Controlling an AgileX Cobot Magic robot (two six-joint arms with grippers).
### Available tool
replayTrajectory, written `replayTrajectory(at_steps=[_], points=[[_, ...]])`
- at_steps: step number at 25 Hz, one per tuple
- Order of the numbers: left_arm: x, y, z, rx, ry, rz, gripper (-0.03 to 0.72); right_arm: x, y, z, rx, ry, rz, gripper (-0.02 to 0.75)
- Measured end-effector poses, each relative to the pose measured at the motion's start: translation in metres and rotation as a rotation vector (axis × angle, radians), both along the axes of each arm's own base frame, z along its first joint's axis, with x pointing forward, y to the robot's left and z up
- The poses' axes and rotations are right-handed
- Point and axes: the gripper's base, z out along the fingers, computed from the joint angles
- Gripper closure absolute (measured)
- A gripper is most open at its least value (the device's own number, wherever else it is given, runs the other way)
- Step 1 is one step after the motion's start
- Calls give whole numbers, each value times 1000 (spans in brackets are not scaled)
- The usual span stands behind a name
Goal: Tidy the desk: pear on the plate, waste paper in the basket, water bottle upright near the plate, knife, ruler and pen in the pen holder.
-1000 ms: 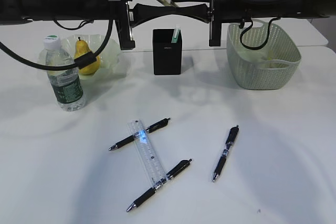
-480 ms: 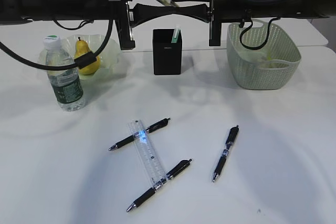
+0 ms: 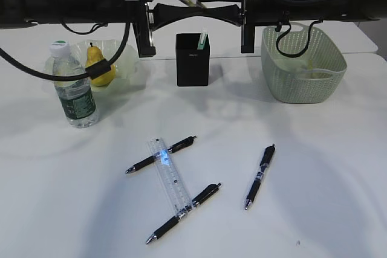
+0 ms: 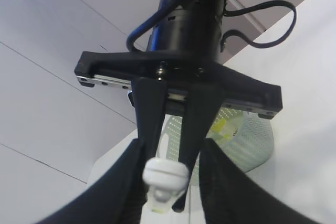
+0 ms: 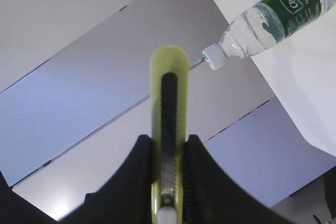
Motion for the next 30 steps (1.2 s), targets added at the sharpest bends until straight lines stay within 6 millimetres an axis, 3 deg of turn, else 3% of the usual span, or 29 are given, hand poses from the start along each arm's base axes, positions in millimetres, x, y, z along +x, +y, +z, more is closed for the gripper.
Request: replayTrajectory(at_steps=[15,30], points=[[1,1,0,2,2,15,549,0,0,0,-14,-38,3,598],[2,1,0,5,-3,18,565,0,0,0,-15,-38,1,598]])
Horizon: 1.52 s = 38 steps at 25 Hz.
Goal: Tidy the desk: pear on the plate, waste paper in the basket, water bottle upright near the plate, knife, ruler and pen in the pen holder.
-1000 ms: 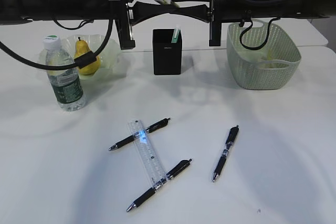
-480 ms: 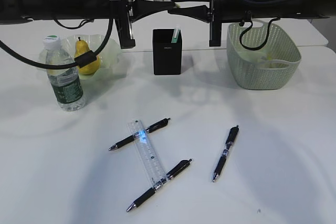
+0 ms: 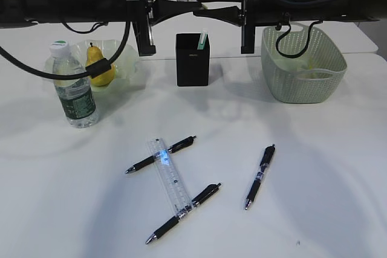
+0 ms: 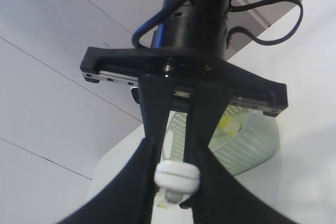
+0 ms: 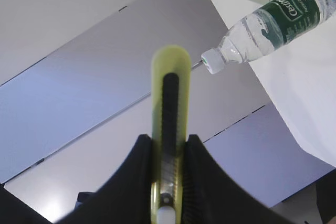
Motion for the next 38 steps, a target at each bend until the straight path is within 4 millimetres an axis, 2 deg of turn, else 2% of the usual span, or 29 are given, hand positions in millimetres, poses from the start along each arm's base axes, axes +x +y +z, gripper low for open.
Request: replayTrajectory(at_steps=[20,29,38], points=[[0,-1,-1,12,-11,7,566,0,0,1,-16,-71,3,594],[1,-1,-1,11,-2,18,568,1,0,0,-28,-102,5,491],[2,0,-2,13,2,22,568,1,0,0,-26,-104,6,477]])
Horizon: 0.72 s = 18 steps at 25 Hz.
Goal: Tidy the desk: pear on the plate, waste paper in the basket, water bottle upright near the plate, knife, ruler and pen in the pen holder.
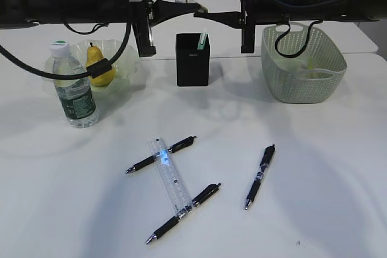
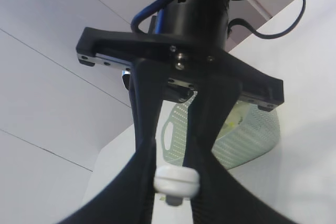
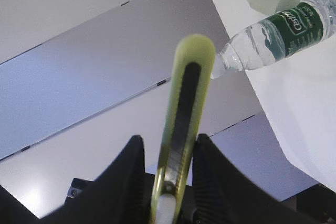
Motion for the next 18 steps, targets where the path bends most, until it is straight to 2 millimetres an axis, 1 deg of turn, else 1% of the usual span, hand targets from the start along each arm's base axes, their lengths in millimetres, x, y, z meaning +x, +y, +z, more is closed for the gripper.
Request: replayTrajectory(at_steps=[8,13,18], points=[[0,0,0,0,0,0,568,0,0,0,0,-4,2,467],[0,0,-1,3,3,2,570,0,0,1,9,-3,-2,357],[1,0,-3,9,8,5,570,0,0,1,10,-5,-3,330]])
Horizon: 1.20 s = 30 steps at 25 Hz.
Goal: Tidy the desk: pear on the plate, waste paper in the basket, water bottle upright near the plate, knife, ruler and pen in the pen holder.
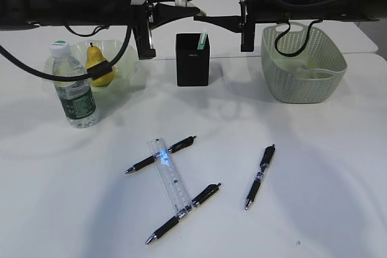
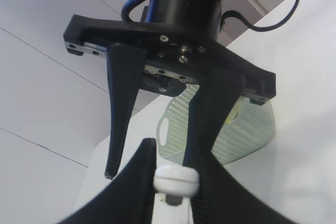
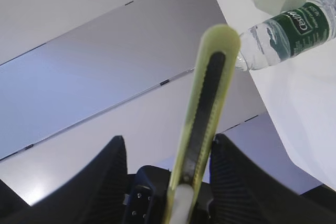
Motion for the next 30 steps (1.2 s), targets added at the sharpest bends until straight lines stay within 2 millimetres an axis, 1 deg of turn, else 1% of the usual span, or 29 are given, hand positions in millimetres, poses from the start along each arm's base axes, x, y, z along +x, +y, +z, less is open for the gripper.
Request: replayTrajectory(at_steps=[3,8,11,18,24,28,30], points=[[0,0,-1,2,2,3,570,0,0,0,-2,-9,2,318],[1,0,-1,4,3,5,570,0,0,0,-3,-13,3,258],[1,0,-1,5,4,7,570,0,0,0,-8,-14,5,248],[3,1,-2,17,5,30,570,-3,0,-6,-78,-25,37,246],[4,2,-3,27,7,48,570,-1,0,-2,-55,-87,25,246],[5,3,-4,36,8,66,570,1,-6,0,-37,-117,1,246],[7,4,-4,45,9,83,570,3,-15,0,-38,-120,-19,246]])
